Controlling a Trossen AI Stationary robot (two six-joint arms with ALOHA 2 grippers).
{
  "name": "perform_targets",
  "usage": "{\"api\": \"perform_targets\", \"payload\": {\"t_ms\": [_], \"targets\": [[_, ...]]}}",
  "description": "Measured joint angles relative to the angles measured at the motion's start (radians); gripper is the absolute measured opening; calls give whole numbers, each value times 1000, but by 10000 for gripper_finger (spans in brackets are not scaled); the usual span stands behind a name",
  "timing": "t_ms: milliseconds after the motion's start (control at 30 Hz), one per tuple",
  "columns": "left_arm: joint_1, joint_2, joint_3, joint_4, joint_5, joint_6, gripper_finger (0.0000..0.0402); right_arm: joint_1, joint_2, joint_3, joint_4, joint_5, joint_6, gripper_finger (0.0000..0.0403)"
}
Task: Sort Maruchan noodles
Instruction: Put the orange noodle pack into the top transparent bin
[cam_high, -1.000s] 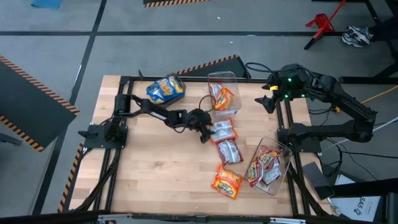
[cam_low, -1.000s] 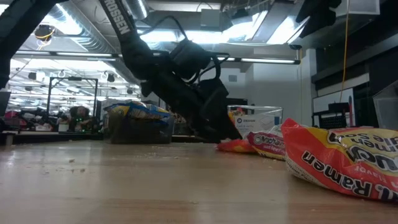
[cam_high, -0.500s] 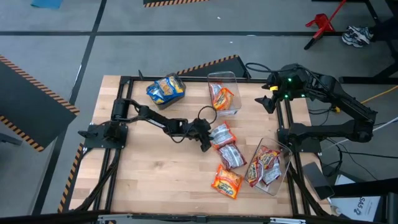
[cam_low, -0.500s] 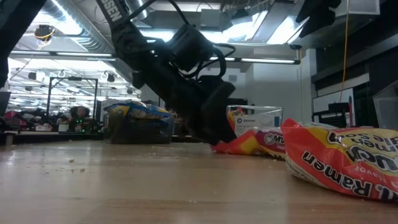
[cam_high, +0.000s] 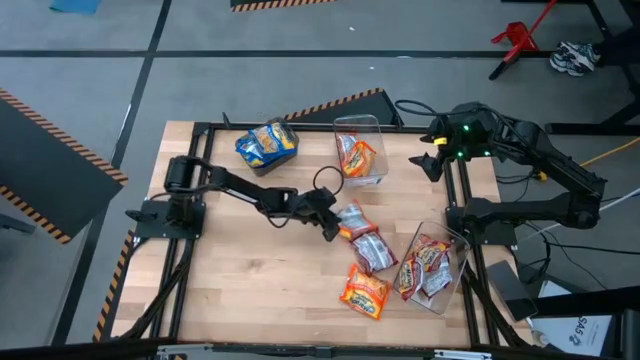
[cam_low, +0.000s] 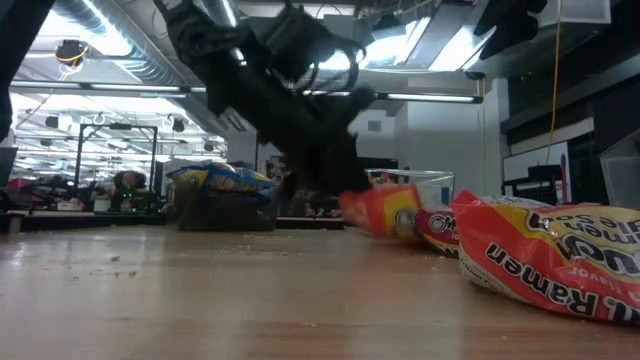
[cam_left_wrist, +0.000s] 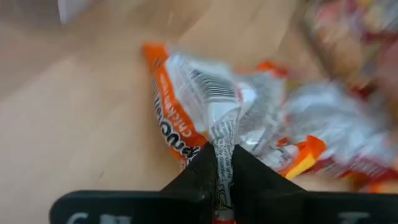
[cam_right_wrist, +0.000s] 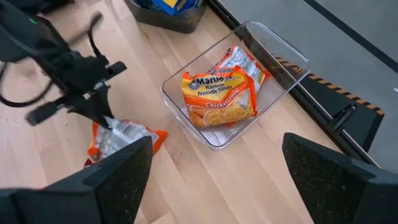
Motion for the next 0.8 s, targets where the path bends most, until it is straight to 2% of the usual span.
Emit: {"api": "perform_targets", "payload": {"t_ms": [200,500,800], "targets": [[1,-83,1,8,-67,-58,17,0,-4,0,0,0,-1,346],[9,-248,3,24,-189,-59,16,0,-12,0,5,2,-21,346],[52,-330,5,161,-242,-58,16,0,-16,0,16,11,-29,346]]}}
